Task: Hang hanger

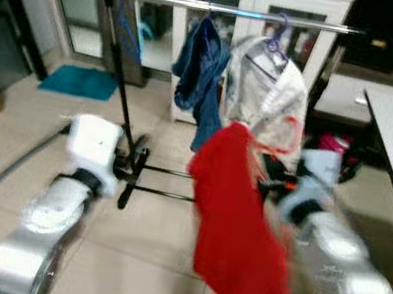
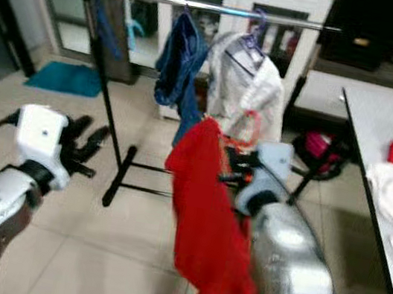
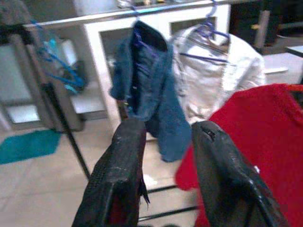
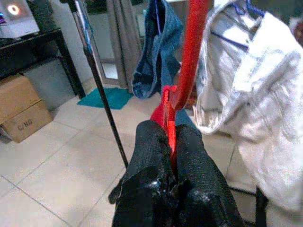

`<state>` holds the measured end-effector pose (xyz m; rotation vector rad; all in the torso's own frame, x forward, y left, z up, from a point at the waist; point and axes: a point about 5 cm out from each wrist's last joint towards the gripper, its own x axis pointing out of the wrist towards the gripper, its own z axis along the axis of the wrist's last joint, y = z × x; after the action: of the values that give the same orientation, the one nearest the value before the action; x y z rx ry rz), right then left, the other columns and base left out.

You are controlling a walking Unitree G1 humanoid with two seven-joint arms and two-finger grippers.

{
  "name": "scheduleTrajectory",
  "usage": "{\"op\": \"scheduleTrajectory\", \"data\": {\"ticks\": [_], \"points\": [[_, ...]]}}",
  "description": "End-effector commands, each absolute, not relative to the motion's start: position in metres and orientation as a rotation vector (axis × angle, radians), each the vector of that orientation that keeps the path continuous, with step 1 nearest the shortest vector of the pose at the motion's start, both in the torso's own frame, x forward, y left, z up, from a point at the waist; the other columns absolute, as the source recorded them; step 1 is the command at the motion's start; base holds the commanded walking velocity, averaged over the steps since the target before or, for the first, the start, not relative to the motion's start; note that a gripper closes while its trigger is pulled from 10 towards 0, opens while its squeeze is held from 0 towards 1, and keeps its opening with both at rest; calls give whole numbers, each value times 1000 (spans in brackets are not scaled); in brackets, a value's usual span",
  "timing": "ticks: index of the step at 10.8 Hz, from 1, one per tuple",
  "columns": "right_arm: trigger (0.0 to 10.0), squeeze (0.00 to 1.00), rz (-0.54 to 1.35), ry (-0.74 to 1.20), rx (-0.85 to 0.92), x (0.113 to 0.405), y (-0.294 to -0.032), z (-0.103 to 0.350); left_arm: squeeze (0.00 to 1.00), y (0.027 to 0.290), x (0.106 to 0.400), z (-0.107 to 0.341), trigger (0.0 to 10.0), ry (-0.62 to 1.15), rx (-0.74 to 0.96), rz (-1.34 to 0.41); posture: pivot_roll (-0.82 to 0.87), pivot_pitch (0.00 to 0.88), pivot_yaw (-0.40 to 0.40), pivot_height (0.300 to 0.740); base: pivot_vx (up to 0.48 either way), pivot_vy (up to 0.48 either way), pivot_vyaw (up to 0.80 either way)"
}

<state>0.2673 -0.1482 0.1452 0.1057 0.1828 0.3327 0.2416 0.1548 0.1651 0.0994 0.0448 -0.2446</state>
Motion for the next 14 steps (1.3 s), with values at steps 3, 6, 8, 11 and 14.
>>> {"op": "scheduleTrajectory", "data": {"ticks": [3,6,8,11,14], "points": [[10000,0,335,104,63,271,-137,158,0,161,239,167,10000,46,115,-221,-26,0,38,740,308,0,0],[10000,0,434,101,-43,264,-126,157,0,161,233,163,10000,58,114,-228,-25,0,41,740,303,0,533],[10000,0,380,-17,-107,267,-125,167,0,162,233,164,10000,58,115,-226,-20,0,41,740,300,0,400],[10000,0,259,-4,2,274,-132,168,0,162,234,164,10000,57,118,-224,-20,0,44,740,303,0,0],[10000,0,253,-30,194,274,-134,173,0,162,236,165,10000,57,115,-225,-22,2,53,740,303,0,0]]}}
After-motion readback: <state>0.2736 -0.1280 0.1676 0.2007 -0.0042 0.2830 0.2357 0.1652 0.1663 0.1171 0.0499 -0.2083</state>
